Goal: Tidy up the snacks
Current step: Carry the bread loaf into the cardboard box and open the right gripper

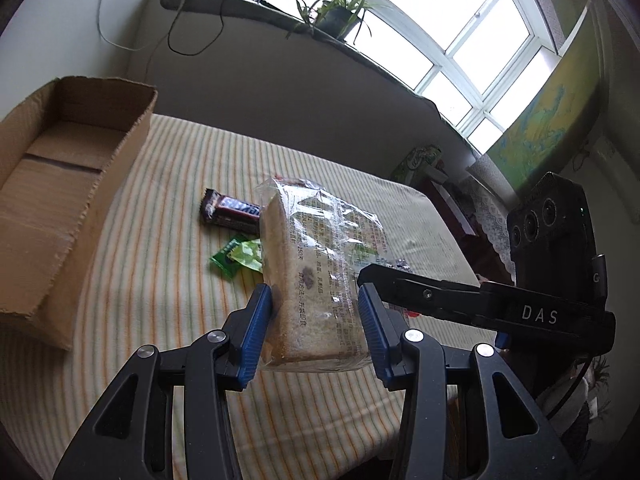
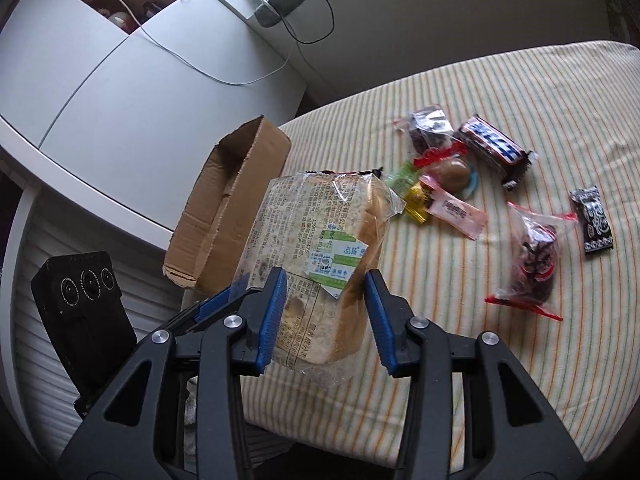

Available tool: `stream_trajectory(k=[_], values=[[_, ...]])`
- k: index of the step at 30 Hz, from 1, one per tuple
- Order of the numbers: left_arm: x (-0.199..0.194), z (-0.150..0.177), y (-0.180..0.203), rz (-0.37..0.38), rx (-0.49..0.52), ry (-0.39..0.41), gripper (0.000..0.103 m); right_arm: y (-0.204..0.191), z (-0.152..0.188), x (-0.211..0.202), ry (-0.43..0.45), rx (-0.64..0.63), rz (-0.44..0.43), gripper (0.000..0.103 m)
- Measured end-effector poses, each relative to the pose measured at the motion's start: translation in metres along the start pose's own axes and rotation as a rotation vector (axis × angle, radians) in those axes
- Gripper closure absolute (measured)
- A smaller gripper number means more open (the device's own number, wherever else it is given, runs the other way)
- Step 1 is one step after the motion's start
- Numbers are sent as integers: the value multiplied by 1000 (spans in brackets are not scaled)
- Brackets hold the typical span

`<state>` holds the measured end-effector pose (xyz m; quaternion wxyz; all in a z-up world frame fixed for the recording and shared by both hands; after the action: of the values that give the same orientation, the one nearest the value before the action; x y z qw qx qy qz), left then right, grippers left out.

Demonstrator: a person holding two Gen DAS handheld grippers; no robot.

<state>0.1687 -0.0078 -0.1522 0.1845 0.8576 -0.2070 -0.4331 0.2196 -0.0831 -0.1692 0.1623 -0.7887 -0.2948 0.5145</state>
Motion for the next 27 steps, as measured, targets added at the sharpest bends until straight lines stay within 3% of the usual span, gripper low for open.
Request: stream_trajectory(k=[9, 18, 27], values=[[-38, -14, -33, -52, -20, 79, 59, -49, -15, 17, -4, -77, -23, 60], [-76, -25, -79, -111, -87, 149, 59, -127, -35, 52, -12, -198, -70, 60], [-105, -27, -119, -182, -139, 188, 59, -166, -37, 92, -49, -267, -82, 60]])
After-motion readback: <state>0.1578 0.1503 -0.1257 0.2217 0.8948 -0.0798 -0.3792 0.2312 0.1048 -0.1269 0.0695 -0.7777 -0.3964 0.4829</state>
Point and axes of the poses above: each gripper's, at about its wrist camera, not at the fingertips, and x roughly the way its jaws point, y to its right, z to its underside, the point moved 9 cm from there along x, roughly the way its jaws point, and after that the axes turned 5 degrees about -y, right-handed, at the moved point
